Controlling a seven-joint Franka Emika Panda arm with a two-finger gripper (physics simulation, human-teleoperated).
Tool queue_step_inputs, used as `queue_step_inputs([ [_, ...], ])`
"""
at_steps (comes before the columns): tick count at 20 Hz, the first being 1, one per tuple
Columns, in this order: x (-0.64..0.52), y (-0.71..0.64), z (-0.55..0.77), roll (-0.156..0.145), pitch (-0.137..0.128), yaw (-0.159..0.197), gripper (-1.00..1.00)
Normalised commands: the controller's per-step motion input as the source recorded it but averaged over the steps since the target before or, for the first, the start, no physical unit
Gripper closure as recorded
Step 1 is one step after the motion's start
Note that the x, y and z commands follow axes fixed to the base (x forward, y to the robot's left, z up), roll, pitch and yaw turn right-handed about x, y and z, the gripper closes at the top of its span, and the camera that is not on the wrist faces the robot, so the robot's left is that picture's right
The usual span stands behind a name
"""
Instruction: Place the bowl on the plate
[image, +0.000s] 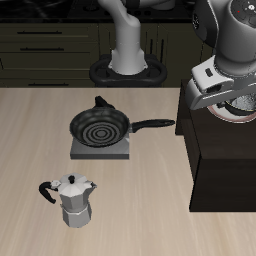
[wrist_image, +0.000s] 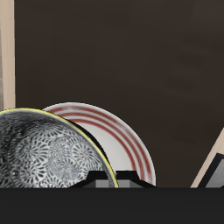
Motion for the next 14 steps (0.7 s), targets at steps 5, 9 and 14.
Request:
queue_step_inputs([
  [5,-0.08,0.04,-0.17,0.074,0.051,-0.013,-1.00],
  [9,-0.02,-0.02,-0.15,-0.037,0.044,0.039,-1.00],
  [14,-0.03,0.00,0.08,0.001,-0.017,0.004,-1.00],
])
